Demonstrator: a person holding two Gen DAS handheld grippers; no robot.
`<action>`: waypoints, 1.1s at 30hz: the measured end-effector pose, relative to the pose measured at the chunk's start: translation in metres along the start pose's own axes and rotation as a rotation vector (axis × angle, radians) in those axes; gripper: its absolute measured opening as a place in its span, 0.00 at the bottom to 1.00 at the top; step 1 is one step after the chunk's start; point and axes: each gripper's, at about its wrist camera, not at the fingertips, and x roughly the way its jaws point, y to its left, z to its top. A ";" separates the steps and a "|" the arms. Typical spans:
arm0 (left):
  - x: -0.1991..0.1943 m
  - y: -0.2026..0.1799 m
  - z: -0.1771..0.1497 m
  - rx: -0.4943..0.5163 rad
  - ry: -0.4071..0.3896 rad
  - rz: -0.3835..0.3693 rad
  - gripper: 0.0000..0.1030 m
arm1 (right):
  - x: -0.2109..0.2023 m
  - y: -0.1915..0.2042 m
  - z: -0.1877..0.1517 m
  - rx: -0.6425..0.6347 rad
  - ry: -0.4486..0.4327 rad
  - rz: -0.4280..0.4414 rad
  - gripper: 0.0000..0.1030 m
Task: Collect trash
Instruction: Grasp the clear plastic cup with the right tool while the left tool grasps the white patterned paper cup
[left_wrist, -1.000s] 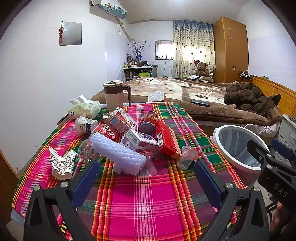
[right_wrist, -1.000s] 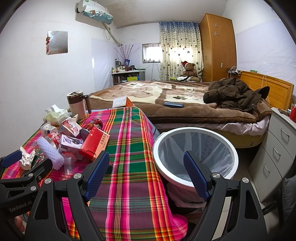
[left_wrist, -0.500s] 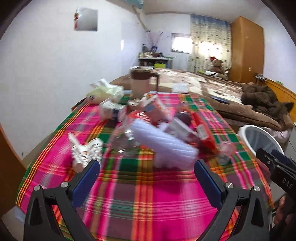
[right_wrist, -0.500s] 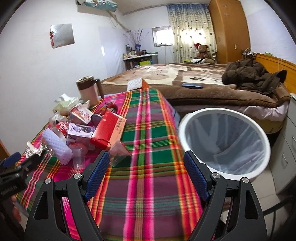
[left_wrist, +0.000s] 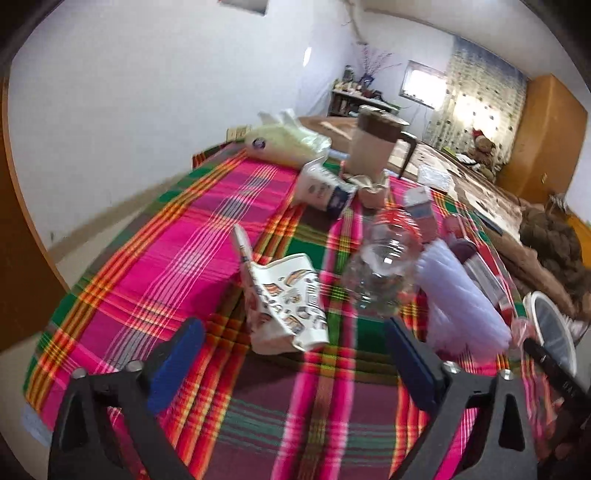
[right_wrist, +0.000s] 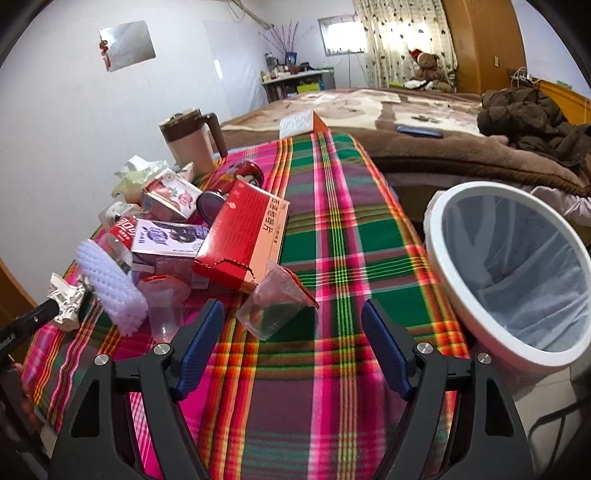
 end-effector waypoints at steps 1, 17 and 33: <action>0.004 0.003 0.001 -0.014 0.011 0.003 0.91 | 0.002 0.000 0.000 0.009 0.010 0.003 0.63; 0.041 0.002 0.008 0.008 0.097 -0.050 0.53 | 0.018 0.006 0.004 0.027 0.043 0.012 0.52; 0.003 -0.003 0.005 0.011 0.001 -0.117 0.52 | 0.005 -0.005 0.003 0.024 -0.008 -0.002 0.48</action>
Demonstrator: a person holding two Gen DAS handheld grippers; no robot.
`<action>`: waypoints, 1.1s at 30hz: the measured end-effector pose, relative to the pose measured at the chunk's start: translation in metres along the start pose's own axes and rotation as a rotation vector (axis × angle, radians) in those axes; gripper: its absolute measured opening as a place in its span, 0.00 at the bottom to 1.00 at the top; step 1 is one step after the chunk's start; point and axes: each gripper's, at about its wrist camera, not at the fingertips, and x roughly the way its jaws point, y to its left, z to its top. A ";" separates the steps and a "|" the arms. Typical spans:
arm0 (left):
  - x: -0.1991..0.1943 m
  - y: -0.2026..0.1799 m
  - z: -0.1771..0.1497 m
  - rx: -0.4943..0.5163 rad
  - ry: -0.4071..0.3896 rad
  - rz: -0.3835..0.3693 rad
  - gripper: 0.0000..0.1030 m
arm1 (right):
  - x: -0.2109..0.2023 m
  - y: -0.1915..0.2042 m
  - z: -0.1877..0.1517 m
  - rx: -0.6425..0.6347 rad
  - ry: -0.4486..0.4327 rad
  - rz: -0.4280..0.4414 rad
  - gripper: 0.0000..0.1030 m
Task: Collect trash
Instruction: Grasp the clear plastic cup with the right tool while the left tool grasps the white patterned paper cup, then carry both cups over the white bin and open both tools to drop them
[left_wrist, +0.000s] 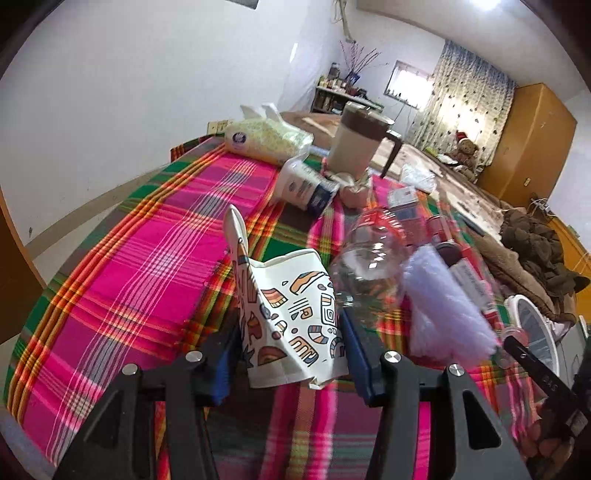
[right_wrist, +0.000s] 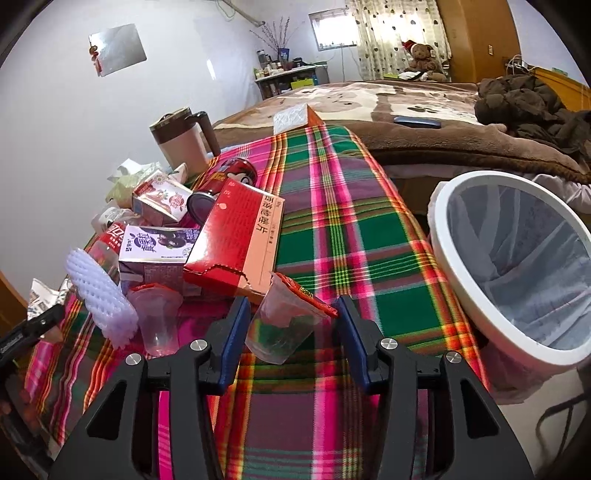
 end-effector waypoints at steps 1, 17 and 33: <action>-0.005 -0.003 0.001 0.007 -0.013 -0.004 0.52 | -0.002 0.000 0.000 -0.004 -0.008 0.004 0.48; -0.021 -0.113 0.014 0.196 -0.067 -0.223 0.52 | -0.046 -0.039 0.024 0.024 -0.130 -0.045 0.48; 0.003 -0.250 0.002 0.405 -0.013 -0.427 0.52 | -0.067 -0.109 0.045 0.097 -0.187 -0.184 0.48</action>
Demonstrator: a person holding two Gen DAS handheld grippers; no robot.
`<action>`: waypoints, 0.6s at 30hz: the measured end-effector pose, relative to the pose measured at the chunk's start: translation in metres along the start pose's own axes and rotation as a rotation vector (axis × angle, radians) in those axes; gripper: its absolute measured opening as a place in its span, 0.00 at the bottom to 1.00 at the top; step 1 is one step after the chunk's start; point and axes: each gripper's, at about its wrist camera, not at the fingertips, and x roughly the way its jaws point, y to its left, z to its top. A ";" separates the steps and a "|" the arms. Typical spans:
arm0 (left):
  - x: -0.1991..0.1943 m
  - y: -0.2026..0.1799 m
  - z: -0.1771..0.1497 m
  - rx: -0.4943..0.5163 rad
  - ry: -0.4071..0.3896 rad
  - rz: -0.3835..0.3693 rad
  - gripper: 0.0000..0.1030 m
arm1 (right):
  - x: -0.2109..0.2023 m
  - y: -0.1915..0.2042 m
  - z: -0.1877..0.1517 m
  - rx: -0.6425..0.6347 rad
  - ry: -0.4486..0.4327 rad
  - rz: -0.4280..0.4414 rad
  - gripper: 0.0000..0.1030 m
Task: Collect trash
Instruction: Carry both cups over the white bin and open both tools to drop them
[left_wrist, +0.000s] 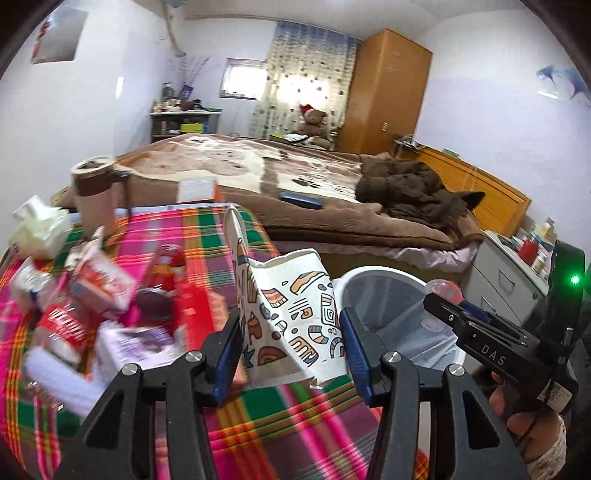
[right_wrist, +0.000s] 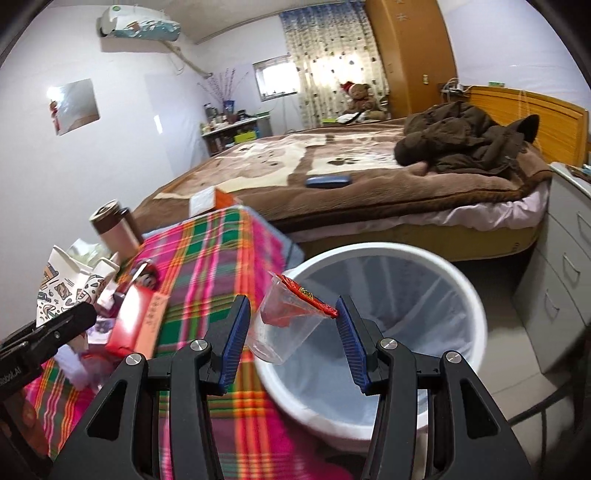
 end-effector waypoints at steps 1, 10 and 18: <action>0.004 -0.006 0.002 0.012 0.004 -0.011 0.52 | 0.000 -0.007 0.002 0.008 -0.003 -0.014 0.48; 0.046 -0.051 0.001 0.083 0.066 -0.087 0.52 | 0.021 -0.044 0.006 0.001 0.055 -0.067 0.48; 0.077 -0.079 -0.006 0.115 0.137 -0.114 0.53 | 0.038 -0.067 -0.001 -0.008 0.130 -0.103 0.48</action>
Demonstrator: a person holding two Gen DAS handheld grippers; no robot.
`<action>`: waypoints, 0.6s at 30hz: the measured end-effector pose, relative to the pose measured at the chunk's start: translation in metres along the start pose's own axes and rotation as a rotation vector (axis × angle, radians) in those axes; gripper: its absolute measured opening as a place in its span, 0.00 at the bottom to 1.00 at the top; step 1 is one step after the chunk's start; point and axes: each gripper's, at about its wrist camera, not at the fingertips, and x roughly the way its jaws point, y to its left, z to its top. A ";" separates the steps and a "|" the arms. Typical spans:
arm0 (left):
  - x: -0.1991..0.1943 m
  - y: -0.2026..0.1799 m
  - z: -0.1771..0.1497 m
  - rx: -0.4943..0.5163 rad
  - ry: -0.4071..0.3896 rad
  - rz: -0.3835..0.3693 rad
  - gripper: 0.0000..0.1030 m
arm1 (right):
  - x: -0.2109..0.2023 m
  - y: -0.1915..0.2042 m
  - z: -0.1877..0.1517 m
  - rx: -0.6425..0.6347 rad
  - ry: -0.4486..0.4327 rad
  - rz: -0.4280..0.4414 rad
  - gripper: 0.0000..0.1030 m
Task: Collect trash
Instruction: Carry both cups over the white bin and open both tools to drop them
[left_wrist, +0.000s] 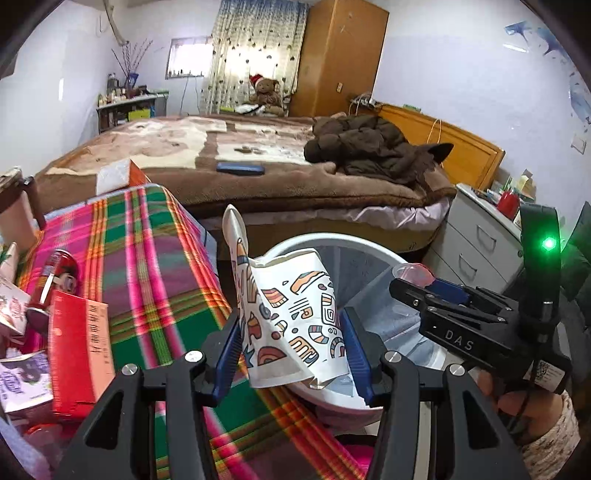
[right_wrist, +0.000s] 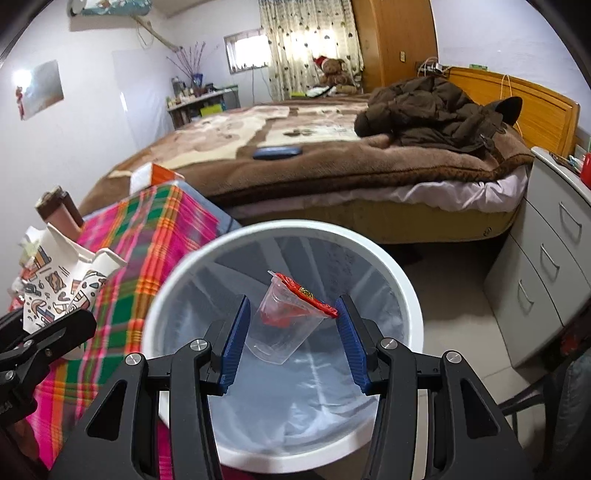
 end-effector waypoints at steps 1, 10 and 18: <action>0.003 -0.002 0.000 0.004 0.010 -0.010 0.53 | 0.002 -0.002 0.000 0.003 0.009 0.003 0.48; 0.011 -0.003 -0.003 0.000 0.027 0.000 0.76 | 0.005 -0.004 -0.003 -0.018 0.032 -0.017 0.52; -0.005 0.007 -0.005 -0.016 0.012 0.045 0.77 | -0.004 -0.002 -0.002 0.009 0.003 0.001 0.64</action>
